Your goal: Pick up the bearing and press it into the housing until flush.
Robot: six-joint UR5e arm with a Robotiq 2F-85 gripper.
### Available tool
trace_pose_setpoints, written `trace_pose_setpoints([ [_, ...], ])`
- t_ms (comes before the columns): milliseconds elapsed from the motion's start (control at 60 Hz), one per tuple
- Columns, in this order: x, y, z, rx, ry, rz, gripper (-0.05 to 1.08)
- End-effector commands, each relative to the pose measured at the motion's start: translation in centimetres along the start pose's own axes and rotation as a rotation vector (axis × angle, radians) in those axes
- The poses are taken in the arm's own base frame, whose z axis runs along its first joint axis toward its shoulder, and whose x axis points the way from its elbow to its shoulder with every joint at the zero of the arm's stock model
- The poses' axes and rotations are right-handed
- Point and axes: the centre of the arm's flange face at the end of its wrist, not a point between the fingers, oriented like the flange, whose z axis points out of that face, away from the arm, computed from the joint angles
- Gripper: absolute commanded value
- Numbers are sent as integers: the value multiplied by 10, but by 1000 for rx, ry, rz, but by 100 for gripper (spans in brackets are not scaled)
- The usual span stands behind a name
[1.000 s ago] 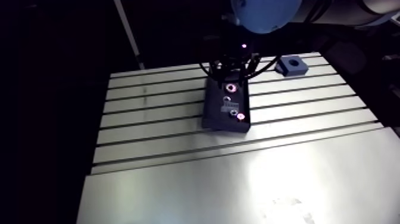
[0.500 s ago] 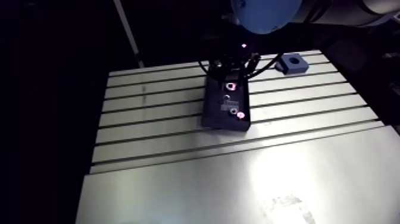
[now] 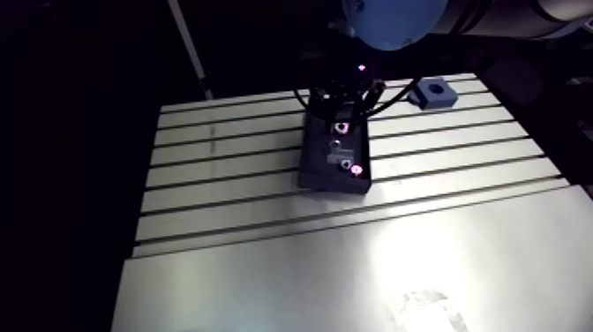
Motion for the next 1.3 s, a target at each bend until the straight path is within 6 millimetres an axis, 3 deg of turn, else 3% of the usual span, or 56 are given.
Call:
trace_pose_setpoints([
  [17, 0, 0, 0, 1, 0, 1, 48],
  [1300, 2, 0, -7, 4, 15, 1, 59],
])
